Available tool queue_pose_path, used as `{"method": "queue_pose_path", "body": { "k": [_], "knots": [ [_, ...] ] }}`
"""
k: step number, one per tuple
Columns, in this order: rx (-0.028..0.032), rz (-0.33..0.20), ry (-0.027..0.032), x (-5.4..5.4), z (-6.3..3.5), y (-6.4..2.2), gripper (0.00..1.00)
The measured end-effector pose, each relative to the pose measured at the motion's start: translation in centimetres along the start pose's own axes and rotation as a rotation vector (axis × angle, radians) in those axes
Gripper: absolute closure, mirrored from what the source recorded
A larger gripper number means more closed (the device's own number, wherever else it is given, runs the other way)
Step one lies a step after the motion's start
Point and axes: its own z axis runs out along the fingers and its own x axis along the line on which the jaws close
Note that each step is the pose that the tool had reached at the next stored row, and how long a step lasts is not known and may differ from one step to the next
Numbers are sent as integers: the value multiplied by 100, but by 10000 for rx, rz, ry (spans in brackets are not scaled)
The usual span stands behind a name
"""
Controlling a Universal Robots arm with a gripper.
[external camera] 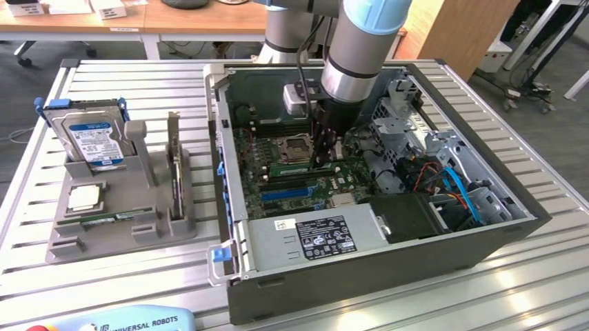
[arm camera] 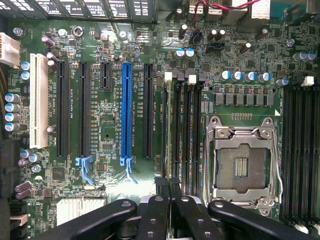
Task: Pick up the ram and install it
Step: 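Insert the ram into the slot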
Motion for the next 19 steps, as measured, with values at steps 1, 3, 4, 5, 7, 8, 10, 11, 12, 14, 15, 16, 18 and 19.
{"method": "queue_pose_path", "body": {
  "k": [1,3,4,5,7,8,10,11,12,14,15,16,18,19],
  "knots": [
    [0,0,0,0,0,0,88],
    [0,1,1,0,0,0,88],
    [-1,0,0,0,1,0,88],
    [-1,0,0,0,1,-1,88],
    [-1,0,0,0,1,-1,88],
    [-1,0,0,0,1,-2,88],
    [0,0,0,0,1,-3,88],
    [0,0,0,0,1,-3,88],
    [0,0,0,0,1,-4,88],
    [0,0,0,0,1,-4,88],
    [-1,0,1,0,1,-4,88],
    [0,0,1,0,1,-4,88],
    [1,0,-1,0,4,-5,88],
    [1,0,-2,0,7,-5,88]
  ]
}}
